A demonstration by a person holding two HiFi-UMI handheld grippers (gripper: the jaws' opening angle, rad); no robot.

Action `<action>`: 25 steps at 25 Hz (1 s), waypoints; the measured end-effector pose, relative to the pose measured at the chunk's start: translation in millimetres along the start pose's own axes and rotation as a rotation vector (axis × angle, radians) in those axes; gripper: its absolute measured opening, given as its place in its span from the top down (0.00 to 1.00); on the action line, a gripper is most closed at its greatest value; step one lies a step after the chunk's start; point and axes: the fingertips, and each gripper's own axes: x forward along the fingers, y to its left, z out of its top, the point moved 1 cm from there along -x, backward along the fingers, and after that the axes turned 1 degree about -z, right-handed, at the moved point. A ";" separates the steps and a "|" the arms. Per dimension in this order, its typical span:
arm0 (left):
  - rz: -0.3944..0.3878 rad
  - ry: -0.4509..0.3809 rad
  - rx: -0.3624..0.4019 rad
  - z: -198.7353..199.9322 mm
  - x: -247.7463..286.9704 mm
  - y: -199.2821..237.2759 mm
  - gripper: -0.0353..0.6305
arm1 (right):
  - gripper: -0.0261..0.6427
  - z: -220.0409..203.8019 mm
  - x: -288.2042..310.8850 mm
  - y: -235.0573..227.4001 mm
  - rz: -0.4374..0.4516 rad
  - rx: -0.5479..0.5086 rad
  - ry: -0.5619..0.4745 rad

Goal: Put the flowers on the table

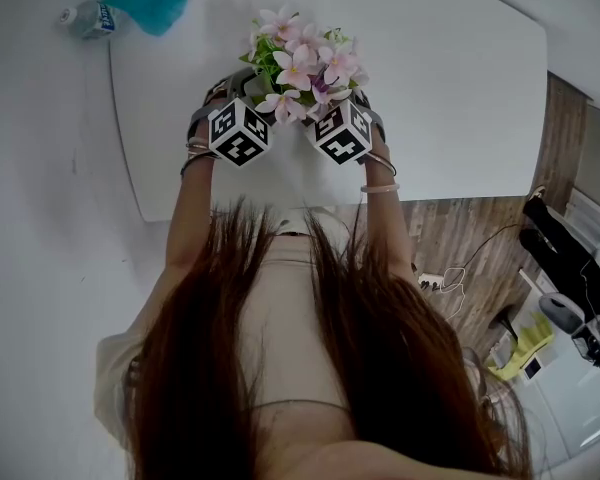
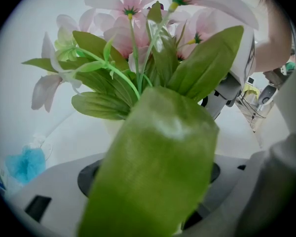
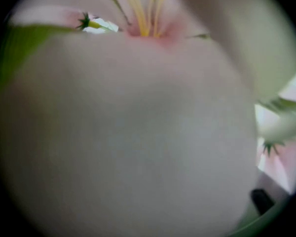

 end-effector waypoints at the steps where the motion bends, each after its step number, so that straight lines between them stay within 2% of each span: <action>1: 0.001 0.000 0.001 0.0 -0.2 -0.2 0.40 | 0.40 -0.4 -0.1 0.0 -0.001 0.003 -0.001; 9: 0.016 0.003 0.003 0.0 -4.6 -2.0 0.45 | 0.40 -5.9 -5.0 0.5 -0.007 0.022 0.000; 19: 0.073 -0.013 0.010 3.0 -17.6 -11.6 0.53 | 0.40 -12.4 -22.5 6.1 -0.013 0.056 0.002; 25: 0.090 -0.024 0.005 6.1 -24.1 -17.9 0.54 | 0.42 -14.1 -30.5 10.0 -0.022 0.075 -0.002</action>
